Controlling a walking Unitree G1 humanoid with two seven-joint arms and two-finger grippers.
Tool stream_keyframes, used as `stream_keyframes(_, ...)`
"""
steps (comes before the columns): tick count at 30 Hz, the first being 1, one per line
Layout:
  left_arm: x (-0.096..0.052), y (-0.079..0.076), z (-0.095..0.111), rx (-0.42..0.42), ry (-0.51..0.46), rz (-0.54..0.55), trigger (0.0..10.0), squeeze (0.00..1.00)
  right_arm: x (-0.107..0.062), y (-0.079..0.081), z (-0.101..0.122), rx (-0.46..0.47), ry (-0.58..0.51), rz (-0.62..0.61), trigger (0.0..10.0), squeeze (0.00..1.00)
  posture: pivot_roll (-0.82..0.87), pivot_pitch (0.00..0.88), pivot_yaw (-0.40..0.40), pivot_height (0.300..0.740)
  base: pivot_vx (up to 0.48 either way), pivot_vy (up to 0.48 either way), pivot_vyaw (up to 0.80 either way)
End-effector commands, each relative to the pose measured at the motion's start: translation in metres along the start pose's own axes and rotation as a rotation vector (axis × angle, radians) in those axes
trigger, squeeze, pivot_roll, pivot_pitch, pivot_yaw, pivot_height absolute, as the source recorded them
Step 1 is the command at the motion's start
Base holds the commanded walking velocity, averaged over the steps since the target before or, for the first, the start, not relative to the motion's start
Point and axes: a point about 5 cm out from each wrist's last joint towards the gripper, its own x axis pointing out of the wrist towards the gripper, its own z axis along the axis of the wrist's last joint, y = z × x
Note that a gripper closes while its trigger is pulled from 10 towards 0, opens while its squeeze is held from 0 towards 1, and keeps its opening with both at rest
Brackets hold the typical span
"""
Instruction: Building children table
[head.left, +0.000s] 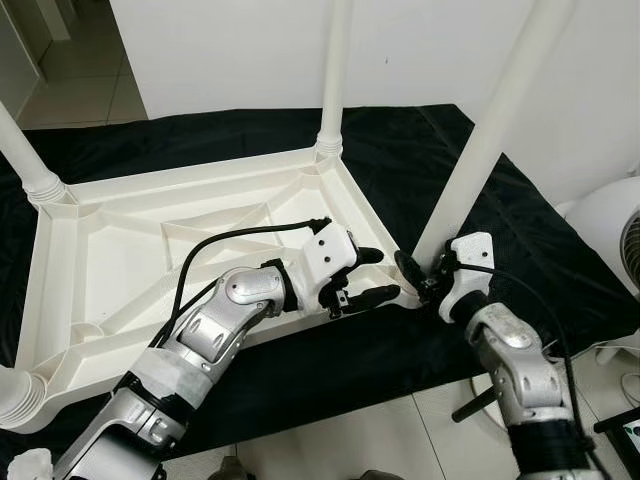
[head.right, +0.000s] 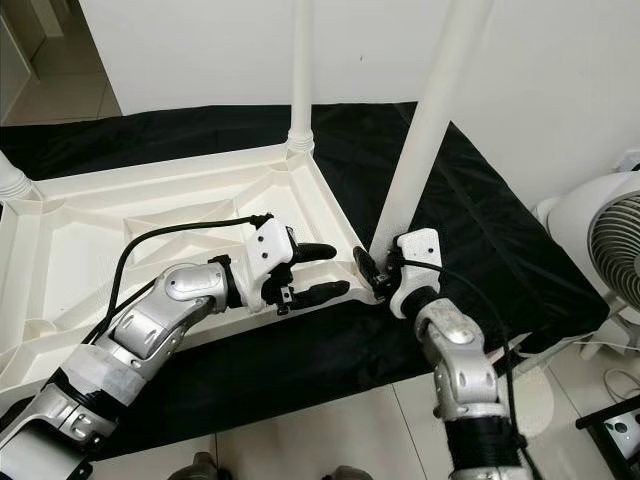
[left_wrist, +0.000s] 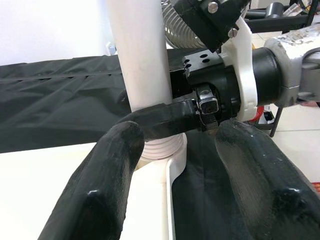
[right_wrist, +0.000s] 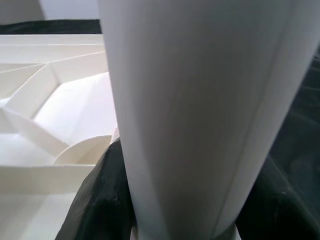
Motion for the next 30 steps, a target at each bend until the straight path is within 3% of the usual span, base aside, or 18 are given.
stream_keyframes(1, -0.002, -0.001, -0.001, 0.018, 0.011, -0.074, 10.0, 0.00, 0.001, 0.008, 0.002, -0.008, -0.002, 0.017, 10.0, 0.00, -0.02, 0.000, -0.032, 0.740, 0.000, 0.000, 0.00)
stream_keyframes(4, -0.003, -0.001, -0.007, 0.014, 0.025, -0.064, 10.0, 0.00, 0.001, 0.017, 0.006, 0.072, -0.021, -0.202, 10.0, 0.00, -0.02, 0.000, -0.026, 0.740, 0.000, 0.000, 0.00)
stream_keyframes(12, -0.003, -0.006, -0.015, -0.004, 0.029, -0.052, 10.0, 0.00, -0.003, 0.020, 0.001, 0.114, -0.009, -0.409, 10.0, 0.00, -0.02, 0.000, -0.017, 0.740, 0.000, 0.000, 0.00)
stream_keyframes(18, -0.003, -0.010, -0.020, -0.021, 0.030, -0.049, 10.0, 0.00, -0.003, 0.027, -0.002, 0.136, 0.000, -0.466, 10.0, 0.00, -0.02, 0.000, -0.019, 0.740, 0.000, 0.000, 0.00)
stream_keyframes(20, -0.004, -0.013, -0.025, -0.042, 0.031, -0.042, 10.0, 0.00, -0.002, 0.036, -0.001, 0.167, 0.001, -0.485, 10.0, 0.00, -0.02, 0.000, -0.017, 0.740, 0.000, 0.000, 0.00)
stream_keyframes(28, -0.009, -0.009, -0.025, -0.075, 0.002, -0.027, 10.0, 0.00, -0.006, 0.033, 0.001, 0.161, 0.000, -0.516, 10.0, 0.00, -0.02, 0.000, -0.018, 0.740, 0.000, 0.000, 0.00)
stream_keyframes(29, -0.010, -0.007, -0.025, -0.079, 0.000, -0.026, 10.0, 0.00, -0.007, 0.032, 0.002, 0.167, -0.008, -0.511, 10.0, 1.00, -0.02, 0.000, -0.020, 0.740, 0.000, 0.000, 0.00)
stream_keyframes(30, -0.010, -0.007, -0.025, -0.079, 0.000, -0.026, 10.0, 0.00, -0.007, 0.032, 0.002, 0.167, -0.008, -0.511, 10.0, 1.00, -0.02, 0.000, -0.020, 0.740, 0.000, 0.000, 0.00)
